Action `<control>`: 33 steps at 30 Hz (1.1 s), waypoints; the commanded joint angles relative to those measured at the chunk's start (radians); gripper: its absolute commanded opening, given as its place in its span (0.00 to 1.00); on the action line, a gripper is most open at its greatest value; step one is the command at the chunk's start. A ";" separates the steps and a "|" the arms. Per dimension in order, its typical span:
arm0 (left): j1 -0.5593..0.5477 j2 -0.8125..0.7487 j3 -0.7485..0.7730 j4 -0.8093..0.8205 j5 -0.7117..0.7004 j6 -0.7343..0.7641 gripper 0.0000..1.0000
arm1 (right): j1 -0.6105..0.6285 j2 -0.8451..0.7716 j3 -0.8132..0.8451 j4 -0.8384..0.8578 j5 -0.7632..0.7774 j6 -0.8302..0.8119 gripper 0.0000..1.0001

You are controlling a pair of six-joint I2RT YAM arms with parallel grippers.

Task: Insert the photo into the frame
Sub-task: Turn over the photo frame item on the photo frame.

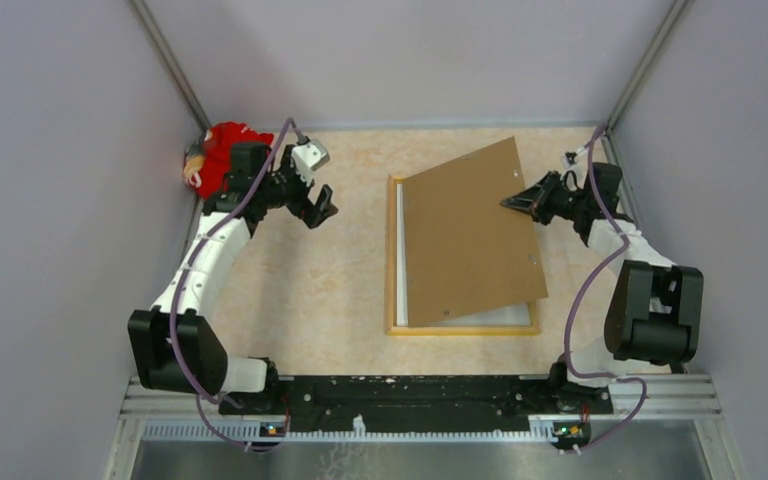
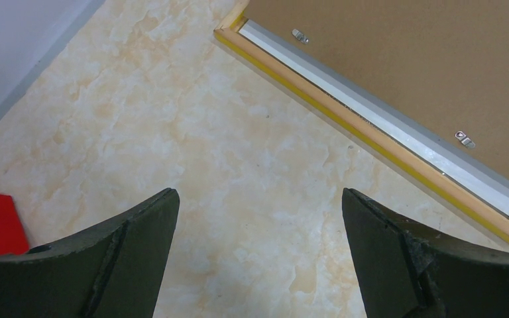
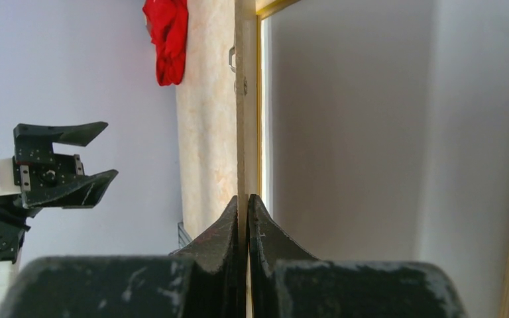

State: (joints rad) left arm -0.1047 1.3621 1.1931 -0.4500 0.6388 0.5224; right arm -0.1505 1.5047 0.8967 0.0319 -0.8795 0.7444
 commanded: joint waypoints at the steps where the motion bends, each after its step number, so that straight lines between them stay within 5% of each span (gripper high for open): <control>1: -0.004 0.001 -0.004 0.004 0.018 0.001 0.98 | 0.025 -0.003 0.009 0.077 -0.038 0.029 0.00; 33: -0.006 -0.056 -0.049 -0.018 0.012 0.045 0.99 | 0.052 0.050 -0.068 0.261 0.014 0.112 0.00</control>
State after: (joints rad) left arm -0.1059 1.3415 1.1530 -0.4728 0.6380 0.5526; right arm -0.1051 1.5463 0.8249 0.1940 -0.8448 0.8165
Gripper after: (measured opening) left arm 0.987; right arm 0.017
